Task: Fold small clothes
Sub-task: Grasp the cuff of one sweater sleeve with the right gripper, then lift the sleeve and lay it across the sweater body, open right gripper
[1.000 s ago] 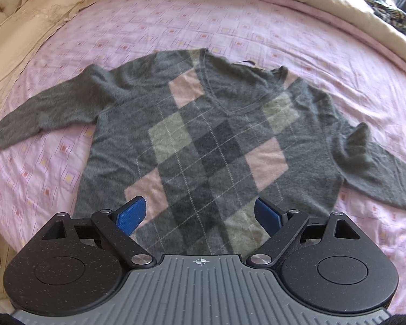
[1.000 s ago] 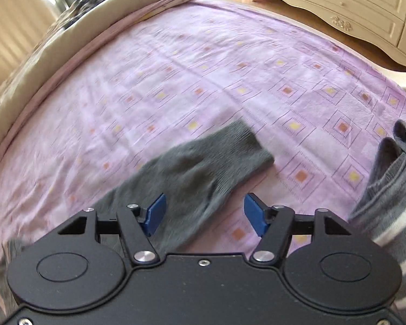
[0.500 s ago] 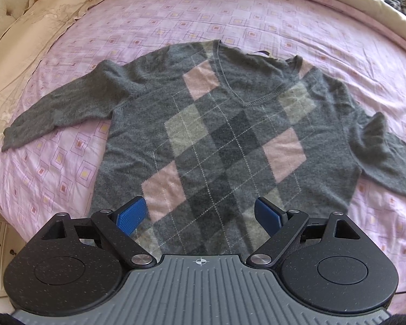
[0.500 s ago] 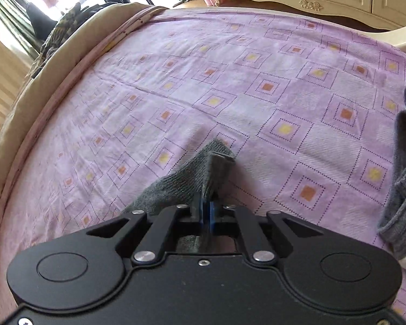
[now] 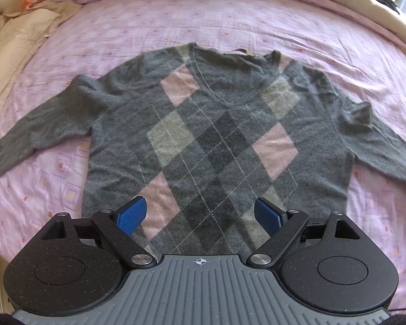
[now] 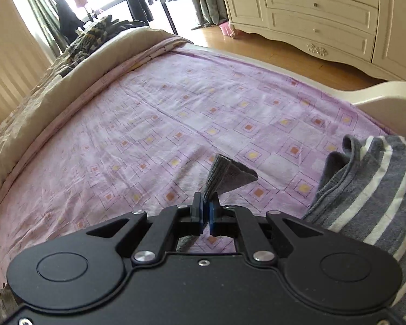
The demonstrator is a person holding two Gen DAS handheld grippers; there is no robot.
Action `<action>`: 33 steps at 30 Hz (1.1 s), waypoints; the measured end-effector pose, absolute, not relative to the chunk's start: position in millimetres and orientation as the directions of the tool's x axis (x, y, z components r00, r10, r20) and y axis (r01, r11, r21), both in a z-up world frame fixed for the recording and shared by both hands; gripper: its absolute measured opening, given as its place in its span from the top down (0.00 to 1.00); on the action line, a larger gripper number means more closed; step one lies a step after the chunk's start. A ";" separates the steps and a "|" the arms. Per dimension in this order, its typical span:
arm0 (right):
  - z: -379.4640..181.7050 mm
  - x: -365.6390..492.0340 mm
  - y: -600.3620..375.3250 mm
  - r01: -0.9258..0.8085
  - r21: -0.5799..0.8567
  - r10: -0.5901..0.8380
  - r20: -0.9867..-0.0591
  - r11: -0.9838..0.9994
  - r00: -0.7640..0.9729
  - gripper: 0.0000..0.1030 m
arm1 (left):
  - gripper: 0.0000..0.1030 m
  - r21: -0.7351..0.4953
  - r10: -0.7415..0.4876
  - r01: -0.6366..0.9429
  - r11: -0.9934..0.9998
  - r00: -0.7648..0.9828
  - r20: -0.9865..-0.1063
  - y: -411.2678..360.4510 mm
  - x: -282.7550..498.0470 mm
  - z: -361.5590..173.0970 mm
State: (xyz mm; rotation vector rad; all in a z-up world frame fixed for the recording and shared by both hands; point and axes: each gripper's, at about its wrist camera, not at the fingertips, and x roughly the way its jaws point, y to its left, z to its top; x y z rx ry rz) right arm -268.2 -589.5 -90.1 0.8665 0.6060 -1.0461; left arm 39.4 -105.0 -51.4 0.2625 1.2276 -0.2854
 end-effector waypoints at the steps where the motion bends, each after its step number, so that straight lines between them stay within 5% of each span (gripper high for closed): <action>1: -79.8 -263.2 -583.6 0.914 0.317 -0.496 -0.769 0.254 0.404 0.90 | 0.16 0.029 -0.087 0.362 0.932 0.301 -0.950 -101.3 40.5 -53.5; 8: 13.2 -175.4 -514.7 0.816 0.272 -0.532 -0.646 0.510 0.547 0.90 | 0.16 -0.038 -0.158 0.392 0.919 0.279 -0.947 -60.7 57.8 -58.7; 14: 48.5 -68.1 -422.9 0.637 0.272 -0.400 -0.587 0.721 0.704 0.90 | 0.16 -0.027 -0.166 0.416 0.909 0.302 -0.939 -15.5 80.6 -58.3; 24: -22.6 83.3 -261.4 0.348 0.335 -0.057 -0.644 0.876 0.763 0.90 | 0.16 0.002 -0.138 0.397 0.918 0.323 -0.936 57.8 118.6 -63.6; 33: -73.9 125.2 -152.5 0.193 0.287 0.086 -0.734 0.938 0.673 0.87 | 0.16 0.007 -0.122 0.379 0.925 0.315 -0.941 90.8 134.2 -72.1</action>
